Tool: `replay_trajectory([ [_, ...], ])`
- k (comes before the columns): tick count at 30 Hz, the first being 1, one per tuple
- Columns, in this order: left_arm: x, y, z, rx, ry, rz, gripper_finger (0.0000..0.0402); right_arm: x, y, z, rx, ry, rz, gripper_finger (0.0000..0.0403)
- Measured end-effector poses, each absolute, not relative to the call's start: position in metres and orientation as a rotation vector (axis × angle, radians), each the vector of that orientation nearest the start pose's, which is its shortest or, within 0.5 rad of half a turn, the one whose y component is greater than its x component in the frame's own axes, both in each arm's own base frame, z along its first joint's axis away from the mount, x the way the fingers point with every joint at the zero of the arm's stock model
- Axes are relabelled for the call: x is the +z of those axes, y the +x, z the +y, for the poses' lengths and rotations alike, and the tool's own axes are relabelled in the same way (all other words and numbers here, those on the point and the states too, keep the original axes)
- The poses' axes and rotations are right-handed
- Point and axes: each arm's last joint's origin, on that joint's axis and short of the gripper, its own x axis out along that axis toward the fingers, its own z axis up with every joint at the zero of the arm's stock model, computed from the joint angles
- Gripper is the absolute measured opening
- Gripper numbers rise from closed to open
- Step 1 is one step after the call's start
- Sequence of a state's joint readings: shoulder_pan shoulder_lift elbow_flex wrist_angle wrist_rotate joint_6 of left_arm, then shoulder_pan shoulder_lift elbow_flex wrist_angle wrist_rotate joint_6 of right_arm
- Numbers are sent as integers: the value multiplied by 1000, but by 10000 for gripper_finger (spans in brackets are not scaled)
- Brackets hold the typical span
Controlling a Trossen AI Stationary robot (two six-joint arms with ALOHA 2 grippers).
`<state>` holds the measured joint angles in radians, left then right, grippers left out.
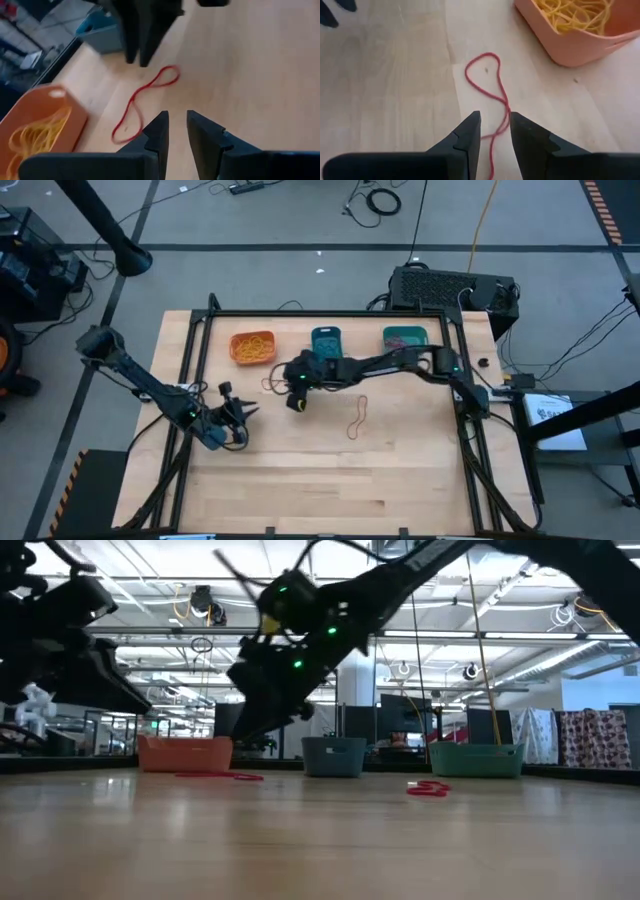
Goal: Sort rubber bands into baskets
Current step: Put the red rubber band into the green bin
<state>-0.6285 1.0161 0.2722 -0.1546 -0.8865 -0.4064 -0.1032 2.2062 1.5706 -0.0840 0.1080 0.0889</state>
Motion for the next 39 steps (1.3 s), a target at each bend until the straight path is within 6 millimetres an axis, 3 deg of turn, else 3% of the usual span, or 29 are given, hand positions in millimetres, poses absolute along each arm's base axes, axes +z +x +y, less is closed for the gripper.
replay_trajectory([
  [10,138,134,-69,401,189,604,77,133,514,-61,-242,78,757,100],
  [21,137,134,-70,390,111,610,77,103,510,-78,-353,58,867,100],
  [27,137,134,-71,384,86,613,77,101,509,-80,-360,68,875,80],
  [34,137,134,-71,381,68,616,77,100,509,-80,-332,68,884,7],
  [39,137,134,-71,381,69,617,77,113,517,-74,-295,64,872,2],
])
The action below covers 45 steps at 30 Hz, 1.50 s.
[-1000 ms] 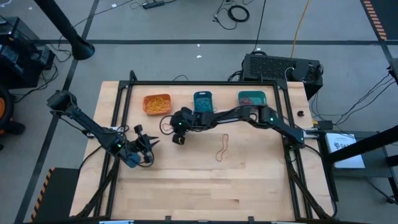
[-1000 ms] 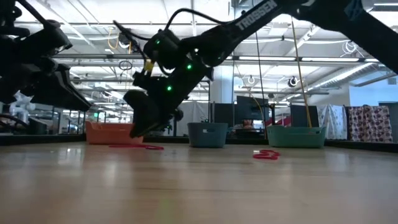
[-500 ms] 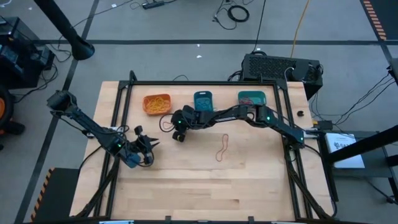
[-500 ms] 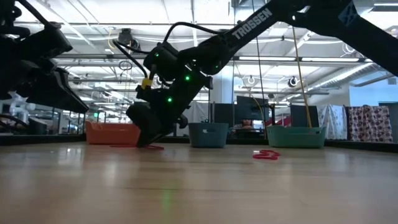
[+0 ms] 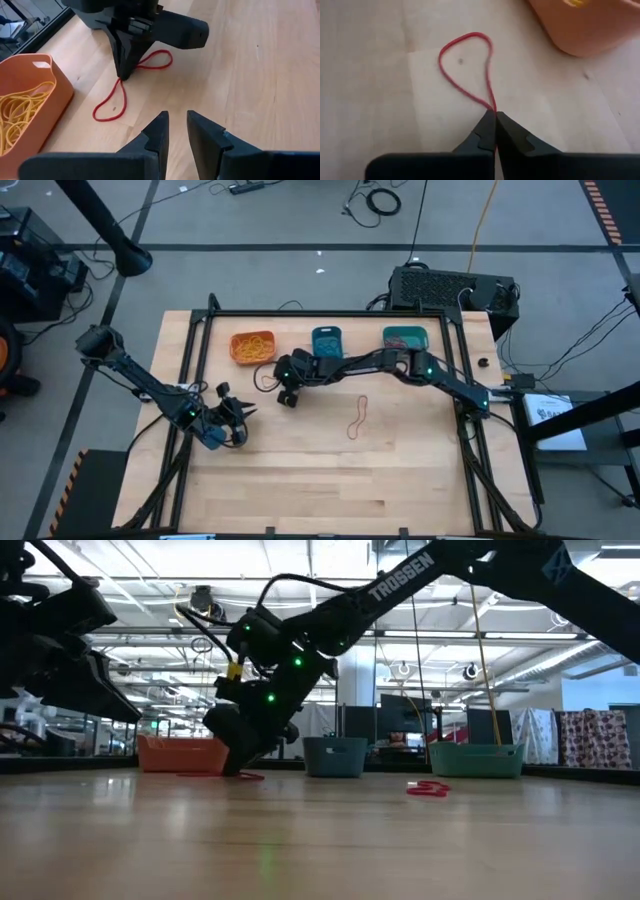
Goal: Sort rubber bands into baskets
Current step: Put the red rubber band into the green bin
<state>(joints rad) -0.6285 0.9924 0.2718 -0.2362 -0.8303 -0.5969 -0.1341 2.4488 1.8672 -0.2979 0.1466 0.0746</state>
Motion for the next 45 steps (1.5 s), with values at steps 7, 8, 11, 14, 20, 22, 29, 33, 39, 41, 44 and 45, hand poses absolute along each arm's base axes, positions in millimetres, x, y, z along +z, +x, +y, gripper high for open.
replay_trajectory([
  [7,136,134,-71,369,63,626,77,167,525,-56,-187,-48,941,1],
  [8,136,134,-71,366,61,629,77,178,525,-56,-183,-55,953,1],
  [11,136,134,-72,351,47,632,77,203,516,-59,-186,-55,1038,1],
  [14,137,135,-73,351,12,618,77,225,503,-63,-171,-73,1123,0],
  [20,136,138,-75,351,-26,605,77,261,460,-82,-189,-22,1337,0],
  [22,134,139,-77,346,-31,610,77,268,446,-94,-247,-5,1402,0],
  [29,125,147,-84,310,-49,635,77,288,402,-141,-503,94,1530,0],
  [33,117,151,-89,307,-71,634,77,299,375,-161,-568,143,1537,0],
  [39,104,158,-99,286,-99,623,77,287,319,-180,-667,252,1605,0],
  [41,100,161,-103,267,-110,622,77,281,296,-181,-693,275,1598,0],
  [44,93,164,-108,253,-127,607,77,267,267,-182,-724,290,1541,0],
  [45,91,166,-109,250,-130,602,77,261,258,-181,-727,296,1517,0],
])
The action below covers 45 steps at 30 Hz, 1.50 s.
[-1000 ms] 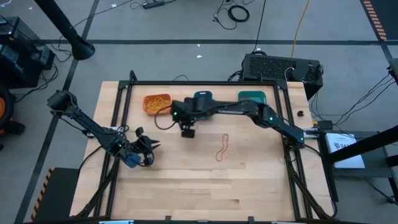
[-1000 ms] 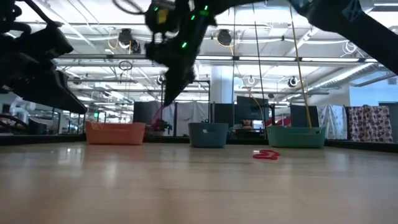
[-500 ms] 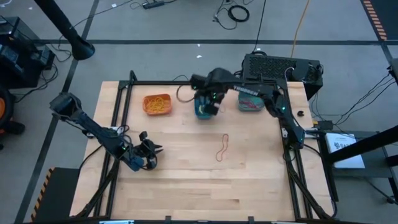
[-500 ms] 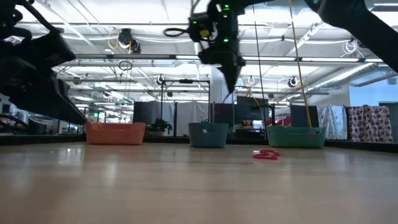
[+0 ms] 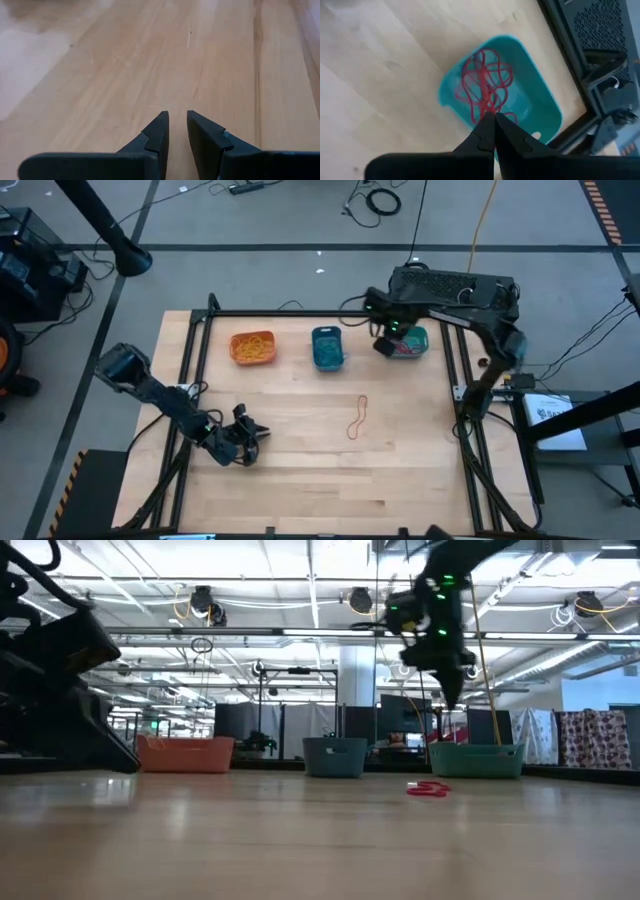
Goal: Sort rubber bands into baskets
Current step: Put the red rubber band into the green bin
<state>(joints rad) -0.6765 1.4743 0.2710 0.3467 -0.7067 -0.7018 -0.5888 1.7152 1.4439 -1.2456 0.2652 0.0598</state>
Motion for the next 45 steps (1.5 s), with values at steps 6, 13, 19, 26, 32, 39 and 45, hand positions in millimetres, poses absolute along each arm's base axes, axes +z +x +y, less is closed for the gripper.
replay_trajectory([
  [6,82,170,-112,247,-143,588,77,238,217,-184,-794,297,1370,0],
  [13,77,170,-112,253,-118,600,77,199,196,-191,-798,232,1343,0],
  [19,77,171,-112,235,-51,606,77,184,186,-192,-1014,86,1396,0],
  [26,77,171,-110,271,-1,586,77,184,185,-192,-1082,80,1385,0],
  [32,77,174,-106,294,-3,588,77,182,188,-190,-986,175,1347,0],
  [39,77,177,-101,322,-13,588,77,182,189,-190,-988,218,1319,10],
  [45,77,177,-100,324,-15,587,77,182,189,-190,-988,218,1325,48],
])
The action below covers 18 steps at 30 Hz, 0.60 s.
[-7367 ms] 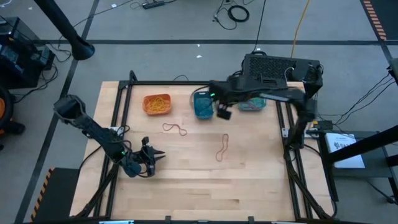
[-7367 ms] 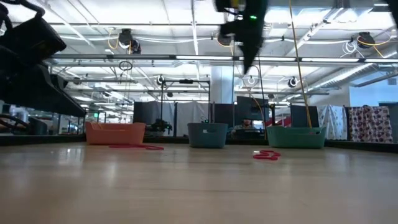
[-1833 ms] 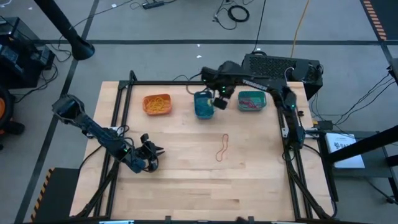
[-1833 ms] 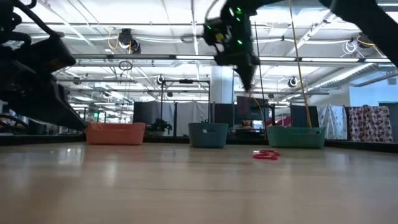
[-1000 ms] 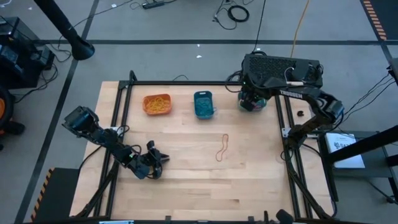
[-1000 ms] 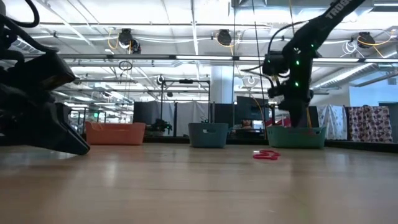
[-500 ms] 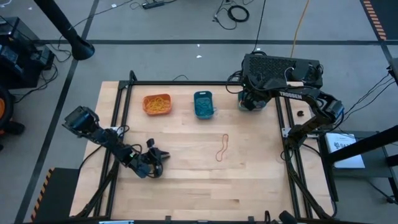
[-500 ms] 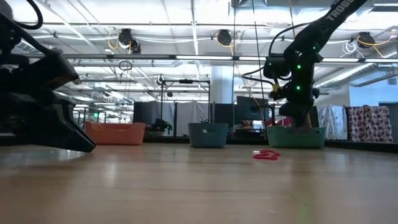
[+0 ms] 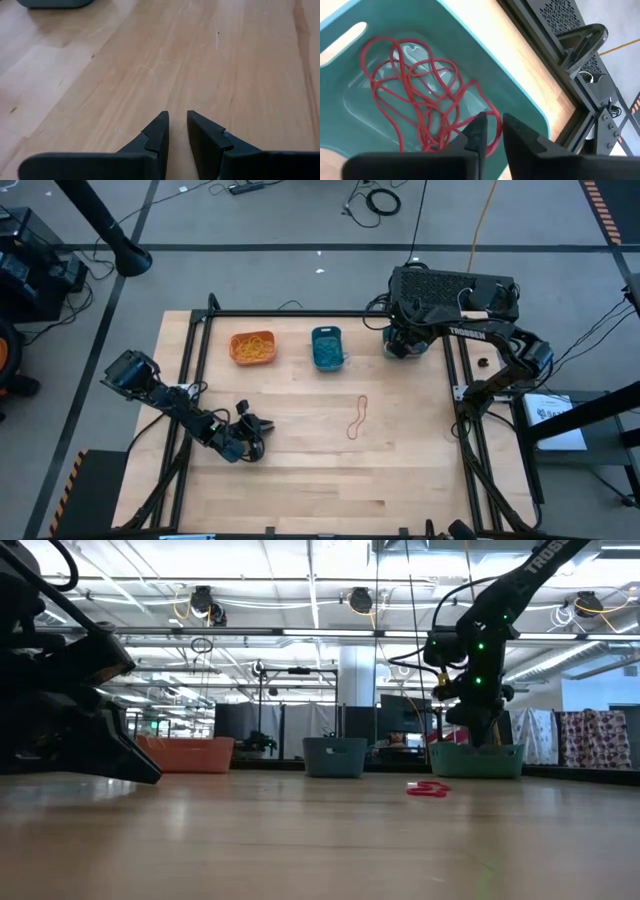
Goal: Sort rubber bands into baskets
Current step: Put the red rubber band into the green bin
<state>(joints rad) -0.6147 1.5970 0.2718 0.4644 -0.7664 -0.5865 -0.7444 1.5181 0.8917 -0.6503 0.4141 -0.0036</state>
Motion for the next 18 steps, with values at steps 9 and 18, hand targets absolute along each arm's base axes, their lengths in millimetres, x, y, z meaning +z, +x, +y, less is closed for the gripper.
replay_trajectory([
  [9,85,183,-105,280,-37,510,77,195,183,-184,-988,208,1306,92],
  [18,107,196,-117,89,-47,328,77,224,175,-164,-851,416,1112,94],
])
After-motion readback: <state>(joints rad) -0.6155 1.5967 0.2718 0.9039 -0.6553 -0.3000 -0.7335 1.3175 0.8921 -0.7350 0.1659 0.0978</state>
